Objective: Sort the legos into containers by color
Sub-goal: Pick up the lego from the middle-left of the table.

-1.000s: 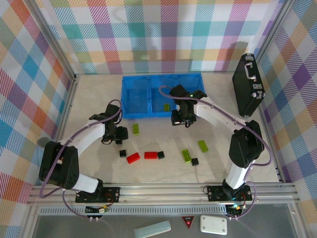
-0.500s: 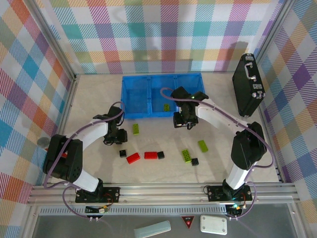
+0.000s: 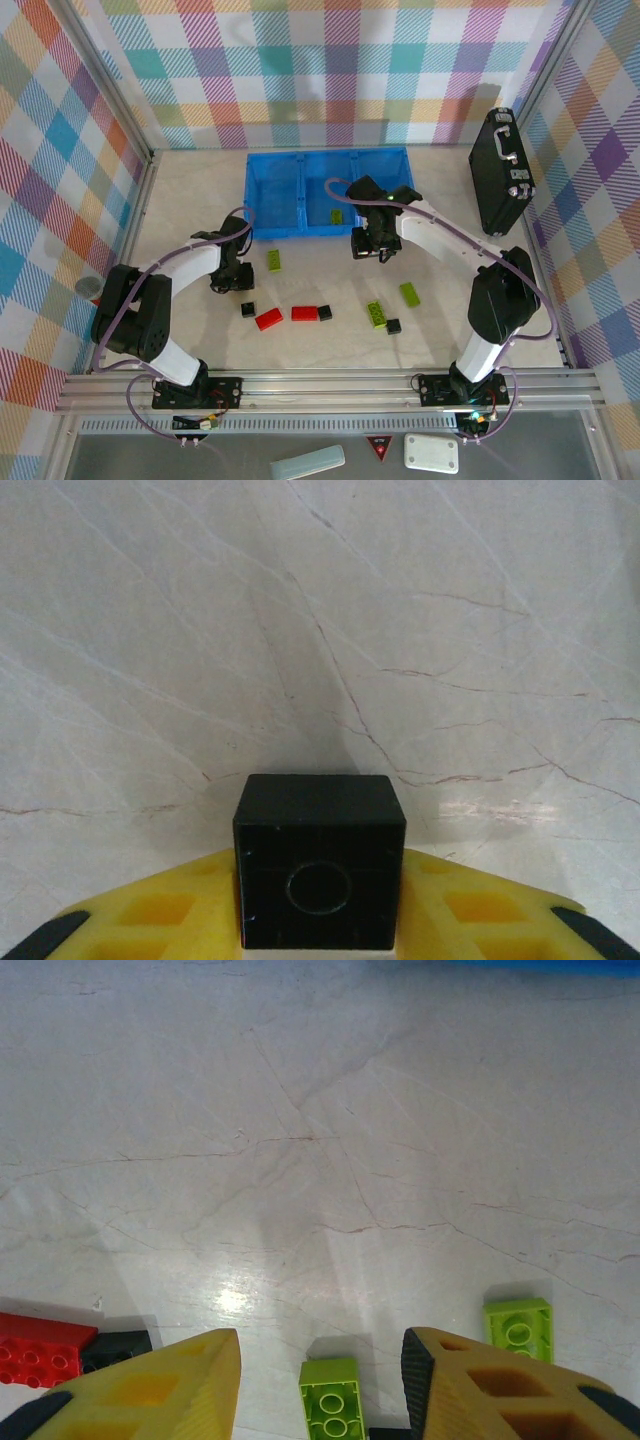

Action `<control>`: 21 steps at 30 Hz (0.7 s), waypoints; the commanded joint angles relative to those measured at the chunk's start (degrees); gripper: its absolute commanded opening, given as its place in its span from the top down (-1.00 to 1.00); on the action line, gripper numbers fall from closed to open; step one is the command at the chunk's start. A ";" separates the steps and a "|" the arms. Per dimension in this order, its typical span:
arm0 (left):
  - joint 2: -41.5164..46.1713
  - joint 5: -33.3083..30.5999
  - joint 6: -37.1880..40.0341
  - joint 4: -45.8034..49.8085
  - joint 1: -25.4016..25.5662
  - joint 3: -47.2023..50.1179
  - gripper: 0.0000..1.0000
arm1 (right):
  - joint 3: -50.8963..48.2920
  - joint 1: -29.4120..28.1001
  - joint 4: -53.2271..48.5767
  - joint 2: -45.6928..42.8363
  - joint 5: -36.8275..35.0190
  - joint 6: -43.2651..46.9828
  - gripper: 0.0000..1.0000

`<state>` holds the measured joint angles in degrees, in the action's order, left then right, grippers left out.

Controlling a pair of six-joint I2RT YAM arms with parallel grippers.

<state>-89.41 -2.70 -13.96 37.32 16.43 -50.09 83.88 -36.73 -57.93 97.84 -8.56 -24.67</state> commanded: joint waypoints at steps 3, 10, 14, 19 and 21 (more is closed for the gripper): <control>1.52 -0.55 0.16 0.91 0.53 -0.73 0.26 | -0.42 -0.10 -1.70 -2.82 -1.49 -0.22 0.04; 2.95 0.24 -0.52 2.47 1.14 -3.24 0.34 | -2.23 -0.13 -1.92 -4.52 -2.30 -0.29 0.04; 3.19 0.81 -0.89 4.37 2.06 -6.63 0.35 | -4.18 -0.13 -1.88 -5.94 -2.61 -0.43 0.03; 2.60 1.19 -1.34 6.43 3.25 -12.03 0.36 | -7.43 -0.01 -1.67 -8.21 -3.02 -0.90 0.03; 2.05 1.55 -1.43 7.14 3.74 -14.49 0.36 | -8.93 0.07 -1.57 -9.35 -2.96 -1.31 0.02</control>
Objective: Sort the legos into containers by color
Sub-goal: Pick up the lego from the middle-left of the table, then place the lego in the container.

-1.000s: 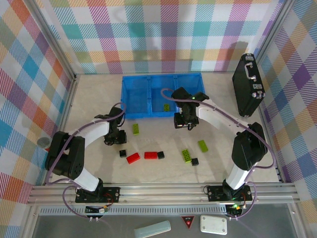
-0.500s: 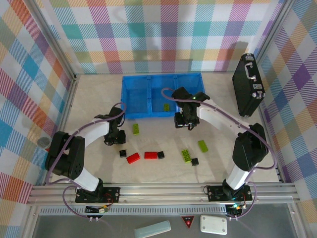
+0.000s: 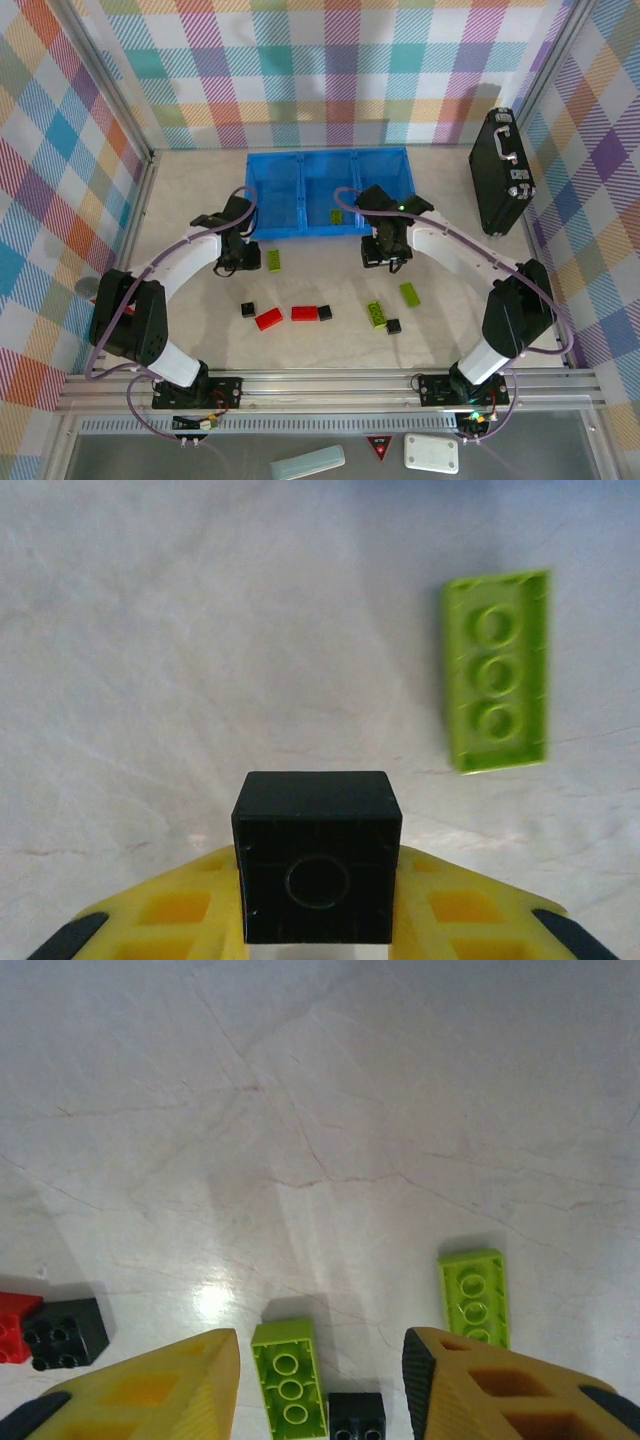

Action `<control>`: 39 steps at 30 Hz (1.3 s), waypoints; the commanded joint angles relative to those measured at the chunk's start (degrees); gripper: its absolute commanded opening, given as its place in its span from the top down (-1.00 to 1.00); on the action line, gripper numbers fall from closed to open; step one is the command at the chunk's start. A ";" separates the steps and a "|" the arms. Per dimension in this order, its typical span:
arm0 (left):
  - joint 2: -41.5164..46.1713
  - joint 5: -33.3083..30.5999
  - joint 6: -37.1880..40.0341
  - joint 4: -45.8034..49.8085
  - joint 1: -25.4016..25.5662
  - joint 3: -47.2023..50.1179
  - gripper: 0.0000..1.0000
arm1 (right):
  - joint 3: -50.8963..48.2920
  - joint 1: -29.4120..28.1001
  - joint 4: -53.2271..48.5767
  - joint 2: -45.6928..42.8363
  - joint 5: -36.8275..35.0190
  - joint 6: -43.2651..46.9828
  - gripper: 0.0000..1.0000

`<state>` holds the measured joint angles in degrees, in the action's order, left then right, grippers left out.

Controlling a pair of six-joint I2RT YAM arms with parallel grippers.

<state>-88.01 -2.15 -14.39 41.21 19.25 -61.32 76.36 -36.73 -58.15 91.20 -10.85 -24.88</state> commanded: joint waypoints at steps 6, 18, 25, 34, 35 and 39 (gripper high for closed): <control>-2.33 0.48 -1.20 4.53 1.50 -10.47 0.36 | -5.58 0.08 -1.26 -6.08 -0.52 -2.57 0.02; -15.84 -0.04 -1.35 4.23 1.93 -24.82 0.36 | -10.82 0.07 -2.06 -11.25 -0.95 -5.08 0.02; -25.04 0.28 -1.09 4.16 1.94 -33.75 0.36 | -12.44 0.01 -2.30 -12.77 -0.93 -5.96 0.01; -34.76 -4.33 0.68 1.48 1.46 -44.66 0.36 | -12.99 0.07 -3.01 -13.55 -1.49 -6.40 0.01; -35.67 -4.95 0.81 1.14 1.28 -45.69 0.36 | -13.06 0.08 -3.14 -13.71 -1.61 -6.49 0.01; -39.27 -6.51 0.90 -0.83 0.49 -49.13 0.36 | -13.99 0.08 -3.39 -15.14 -2.08 -6.89 0.01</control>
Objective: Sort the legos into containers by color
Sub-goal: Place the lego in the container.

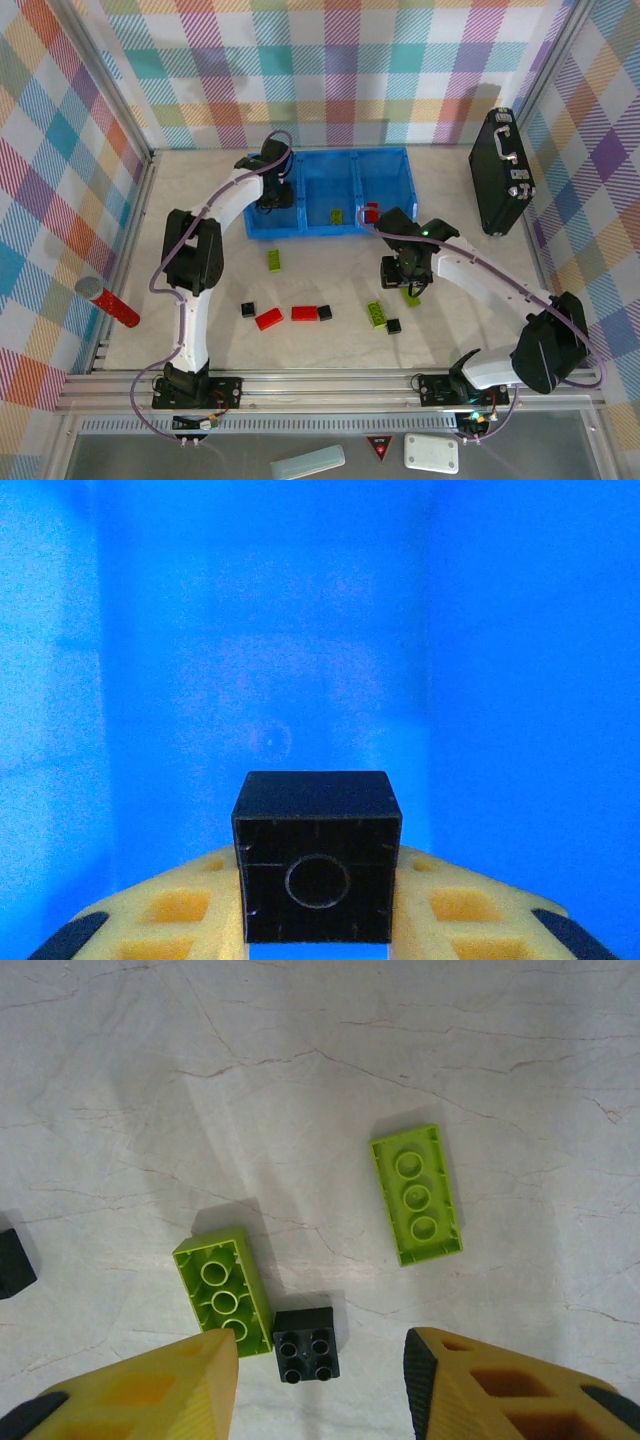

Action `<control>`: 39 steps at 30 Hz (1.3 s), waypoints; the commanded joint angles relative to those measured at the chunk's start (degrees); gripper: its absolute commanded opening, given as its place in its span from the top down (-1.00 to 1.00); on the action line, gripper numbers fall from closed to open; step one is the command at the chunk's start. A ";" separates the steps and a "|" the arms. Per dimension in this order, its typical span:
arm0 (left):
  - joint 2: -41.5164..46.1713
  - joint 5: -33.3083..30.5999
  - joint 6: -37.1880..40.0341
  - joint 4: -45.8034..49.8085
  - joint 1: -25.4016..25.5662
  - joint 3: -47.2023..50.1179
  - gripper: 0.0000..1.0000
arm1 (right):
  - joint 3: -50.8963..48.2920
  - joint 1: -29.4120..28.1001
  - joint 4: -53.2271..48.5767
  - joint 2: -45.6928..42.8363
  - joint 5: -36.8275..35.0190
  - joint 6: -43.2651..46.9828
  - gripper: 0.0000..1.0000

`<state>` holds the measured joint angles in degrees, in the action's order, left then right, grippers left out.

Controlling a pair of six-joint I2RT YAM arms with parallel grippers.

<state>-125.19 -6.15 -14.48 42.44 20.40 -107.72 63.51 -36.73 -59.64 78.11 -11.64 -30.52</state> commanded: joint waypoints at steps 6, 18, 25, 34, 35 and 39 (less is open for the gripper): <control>-5.90 -3.69 1.15 -7.87 -1.90 -3.94 0.36 | -2.35 0.08 -2.42 -3.49 -1.58 -1.90 0.01; -10.67 -5.07 1.93 -13.55 -3.35 -4.51 0.34 | -4.42 0.07 -1.69 -4.12 -0.78 -2.16 0.01; -10.46 -4.14 2.09 -13.67 -3.35 -4.80 0.15 | -4.71 0.08 -1.40 -3.92 -0.85 -2.24 0.01; -6.10 -2.67 3.05 -12.74 -3.35 -4.35 0.09 | -4.35 0.08 -0.79 -3.90 -0.76 -2.59 0.01; -5.43 -2.40 3.14 -12.54 -3.35 -4.20 0.10 | -4.35 0.08 -0.61 -3.88 -0.67 -2.70 0.01; -3.02 -1.28 3.75 -10.84 -3.35 -3.35 0.09 | -4.52 0.05 -0.01 -3.90 -0.64 -2.82 0.01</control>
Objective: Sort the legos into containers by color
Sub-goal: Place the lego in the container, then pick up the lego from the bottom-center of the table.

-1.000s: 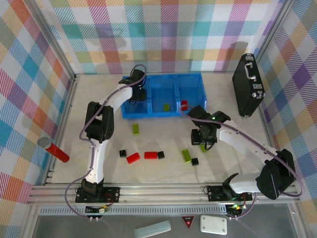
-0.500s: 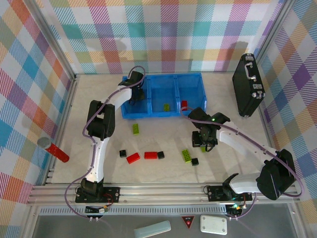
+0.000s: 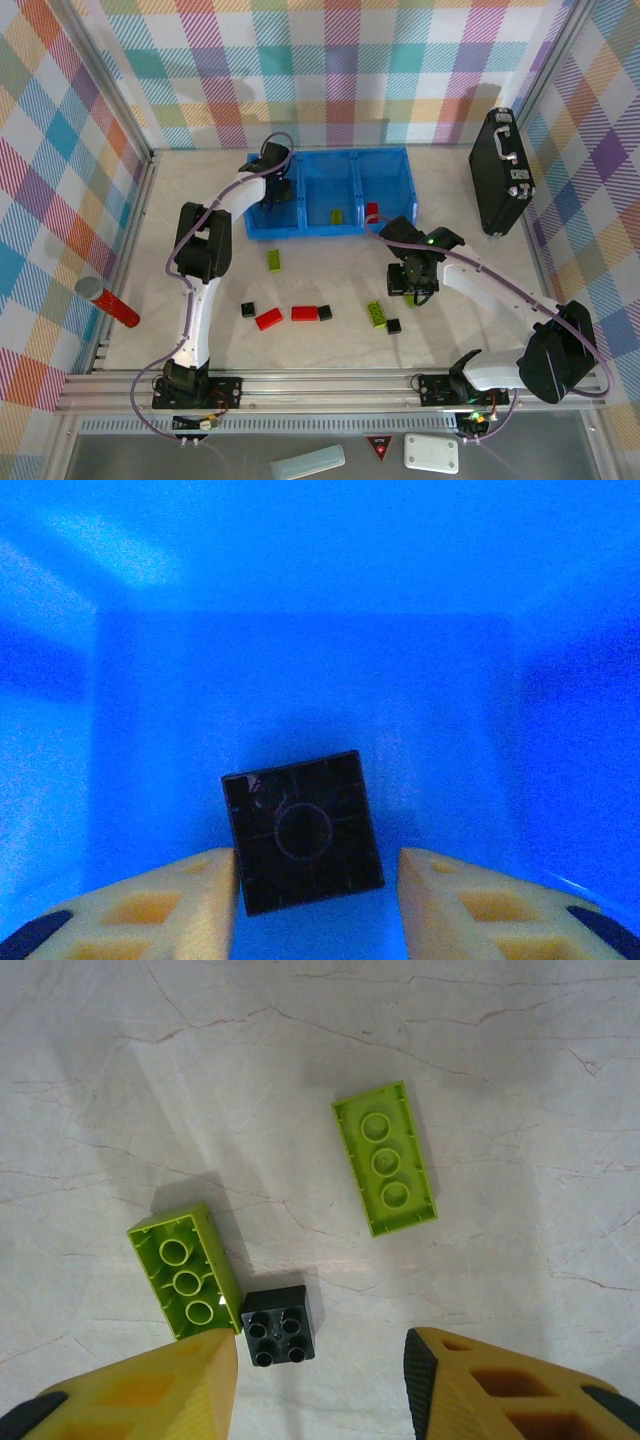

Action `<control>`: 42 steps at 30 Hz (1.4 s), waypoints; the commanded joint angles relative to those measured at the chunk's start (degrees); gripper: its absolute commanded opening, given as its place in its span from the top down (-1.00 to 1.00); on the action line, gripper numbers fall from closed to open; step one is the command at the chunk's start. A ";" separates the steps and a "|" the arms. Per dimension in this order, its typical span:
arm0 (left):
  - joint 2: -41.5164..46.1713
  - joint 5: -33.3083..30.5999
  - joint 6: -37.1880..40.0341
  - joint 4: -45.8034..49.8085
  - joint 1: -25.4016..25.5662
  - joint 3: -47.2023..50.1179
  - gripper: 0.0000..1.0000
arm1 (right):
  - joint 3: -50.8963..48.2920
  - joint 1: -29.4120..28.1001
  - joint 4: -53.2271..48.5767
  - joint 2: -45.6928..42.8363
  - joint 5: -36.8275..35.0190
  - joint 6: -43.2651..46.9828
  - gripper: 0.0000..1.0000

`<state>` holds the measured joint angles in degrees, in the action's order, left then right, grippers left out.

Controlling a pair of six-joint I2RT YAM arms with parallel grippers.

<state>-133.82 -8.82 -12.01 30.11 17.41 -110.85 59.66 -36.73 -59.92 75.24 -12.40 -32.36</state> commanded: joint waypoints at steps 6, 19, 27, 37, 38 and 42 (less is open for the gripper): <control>10.11 4.04 1.70 5.03 -0.36 2.39 0.10 | -1.04 0.06 1.08 -0.80 1.08 -1.30 0.01; 23.35 7.92 3.39 12.47 -0.53 14.30 0.10 | -2.99 -0.05 3.65 1.30 3.54 -1.43 0.01; 32.61 8.37 5.62 16.22 -0.95 23.14 0.09 | -4.45 -0.01 5.12 2.91 5.09 -1.44 0.01; 43.19 11.71 8.17 20.83 -4.87 31.44 0.07 | -7.22 -0.67 5.59 3.86 6.38 -2.62 0.02; 43.75 11.64 8.54 21.53 -5.01 31.65 0.07 | -7.68 -0.92 5.60 3.88 6.51 -2.97 0.02; 45.96 9.92 10.15 22.71 -5.45 32.86 0.07 | -10.01 -2.23 6.28 3.64 7.14 -4.76 0.02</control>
<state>-90.30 1.45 -4.14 49.87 12.36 -79.46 51.05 -38.00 -53.80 78.72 -6.59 -34.63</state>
